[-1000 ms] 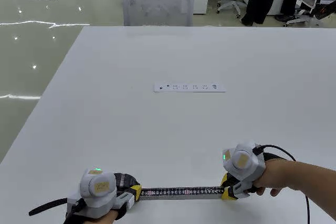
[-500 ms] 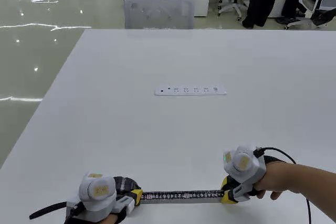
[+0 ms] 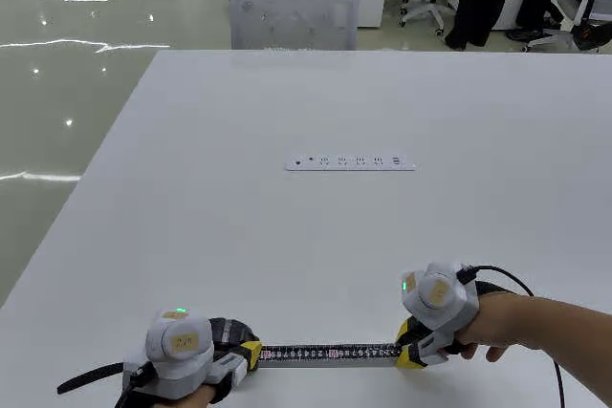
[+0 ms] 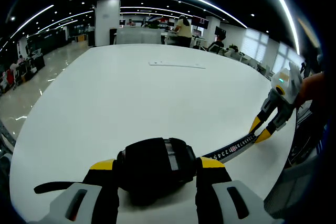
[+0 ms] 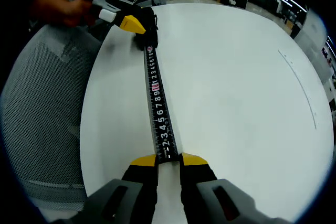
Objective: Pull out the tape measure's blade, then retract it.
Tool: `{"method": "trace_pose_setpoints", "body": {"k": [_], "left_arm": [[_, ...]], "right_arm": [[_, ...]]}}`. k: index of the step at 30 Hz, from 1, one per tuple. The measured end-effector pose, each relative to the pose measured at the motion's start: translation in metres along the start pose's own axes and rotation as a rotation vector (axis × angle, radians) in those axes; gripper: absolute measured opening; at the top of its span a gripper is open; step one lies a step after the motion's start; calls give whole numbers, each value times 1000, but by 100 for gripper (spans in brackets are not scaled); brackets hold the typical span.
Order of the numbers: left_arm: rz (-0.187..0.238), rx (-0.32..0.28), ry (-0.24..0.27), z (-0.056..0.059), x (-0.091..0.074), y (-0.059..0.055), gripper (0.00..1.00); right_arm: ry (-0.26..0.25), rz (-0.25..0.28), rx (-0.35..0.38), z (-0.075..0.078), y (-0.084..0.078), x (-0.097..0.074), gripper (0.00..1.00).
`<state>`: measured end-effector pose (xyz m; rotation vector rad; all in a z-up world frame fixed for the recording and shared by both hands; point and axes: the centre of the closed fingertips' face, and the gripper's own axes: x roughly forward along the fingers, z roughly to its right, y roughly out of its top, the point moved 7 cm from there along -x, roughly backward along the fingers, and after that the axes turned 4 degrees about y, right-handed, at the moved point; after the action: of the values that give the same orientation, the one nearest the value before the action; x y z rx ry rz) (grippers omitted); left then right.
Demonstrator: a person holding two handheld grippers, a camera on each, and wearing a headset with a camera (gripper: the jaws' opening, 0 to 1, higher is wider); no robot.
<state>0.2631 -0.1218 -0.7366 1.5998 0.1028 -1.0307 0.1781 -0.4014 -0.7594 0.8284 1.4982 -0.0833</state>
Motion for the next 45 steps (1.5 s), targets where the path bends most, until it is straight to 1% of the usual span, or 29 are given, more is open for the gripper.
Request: {"method": "trace_pose_setpoints", "body": {"k": [18,22,24,26,30,45], "left_arm": [[-4,-4,-2,-1,0,0,55],[-5,-4,-2,-1,0,0,55],[-4,-4,-2,-1,0,0,55],[-4,-4,-2,-1,-1,0,55],[-5,-4,-3,-1,-1,0,55],[-4,-5,-2,0,-1,1,55]], "right_arm": [[3,25,-8,-2,17,8,14],[4,27,-9,-3,19,9,14],[4,27,-10,-1,19,11,14],[3,27,-11,-4,21,10,14],[3,31,-8,-2,22,12,14],[-9,47,-10,-4,28,16,14]]}}
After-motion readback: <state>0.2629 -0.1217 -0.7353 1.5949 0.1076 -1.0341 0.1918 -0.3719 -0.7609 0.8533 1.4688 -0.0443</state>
